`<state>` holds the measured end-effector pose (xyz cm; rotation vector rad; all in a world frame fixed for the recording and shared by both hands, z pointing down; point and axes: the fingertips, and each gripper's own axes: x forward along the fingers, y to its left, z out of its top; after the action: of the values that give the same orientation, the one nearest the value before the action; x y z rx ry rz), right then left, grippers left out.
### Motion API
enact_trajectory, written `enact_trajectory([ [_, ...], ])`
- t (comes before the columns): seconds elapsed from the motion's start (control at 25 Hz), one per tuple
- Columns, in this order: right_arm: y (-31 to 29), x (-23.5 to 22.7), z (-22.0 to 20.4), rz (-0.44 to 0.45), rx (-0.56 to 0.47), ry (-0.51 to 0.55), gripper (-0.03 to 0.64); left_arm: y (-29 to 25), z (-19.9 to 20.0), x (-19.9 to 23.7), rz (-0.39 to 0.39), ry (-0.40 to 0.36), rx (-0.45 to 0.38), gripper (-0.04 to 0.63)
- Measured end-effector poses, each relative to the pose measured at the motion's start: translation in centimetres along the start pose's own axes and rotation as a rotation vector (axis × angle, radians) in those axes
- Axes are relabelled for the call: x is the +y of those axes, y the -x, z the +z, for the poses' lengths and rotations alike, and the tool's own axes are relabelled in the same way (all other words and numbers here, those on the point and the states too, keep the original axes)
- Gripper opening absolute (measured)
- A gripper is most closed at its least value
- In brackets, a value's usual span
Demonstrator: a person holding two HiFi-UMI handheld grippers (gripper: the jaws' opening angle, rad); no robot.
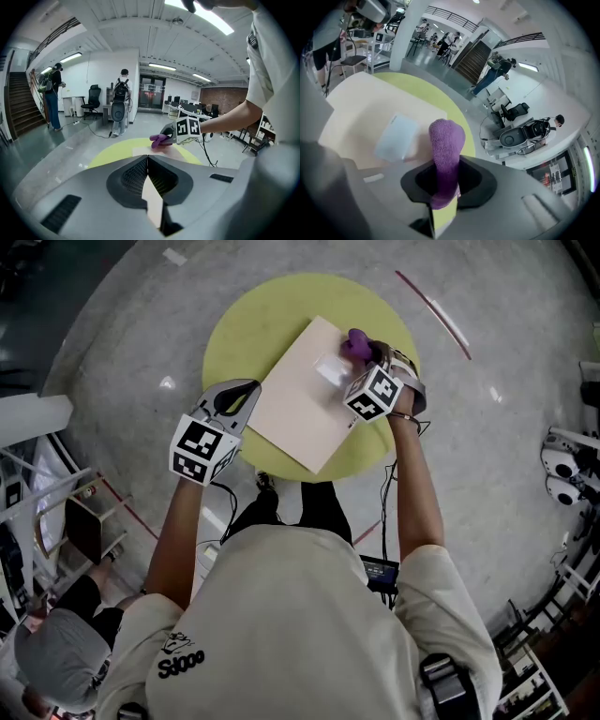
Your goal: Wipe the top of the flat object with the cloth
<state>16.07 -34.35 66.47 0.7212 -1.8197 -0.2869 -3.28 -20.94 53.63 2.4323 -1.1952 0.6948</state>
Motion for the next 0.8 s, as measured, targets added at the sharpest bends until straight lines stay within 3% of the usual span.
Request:
enact_trajectory([
  [0.48, 14.5, -3.4, 5.1, -0.103, -0.198, -0.296, 0.075, 5.2, 5.6, 0.4, 0.014, -0.127, -0.16, 0.006],
  [0.8, 24.6, -2.2, 7.0, -0.156, -0.315, -0.469, 0.075, 10.2, 8.1, -2.1, -0.024, -0.2, -0.275, 0.006],
])
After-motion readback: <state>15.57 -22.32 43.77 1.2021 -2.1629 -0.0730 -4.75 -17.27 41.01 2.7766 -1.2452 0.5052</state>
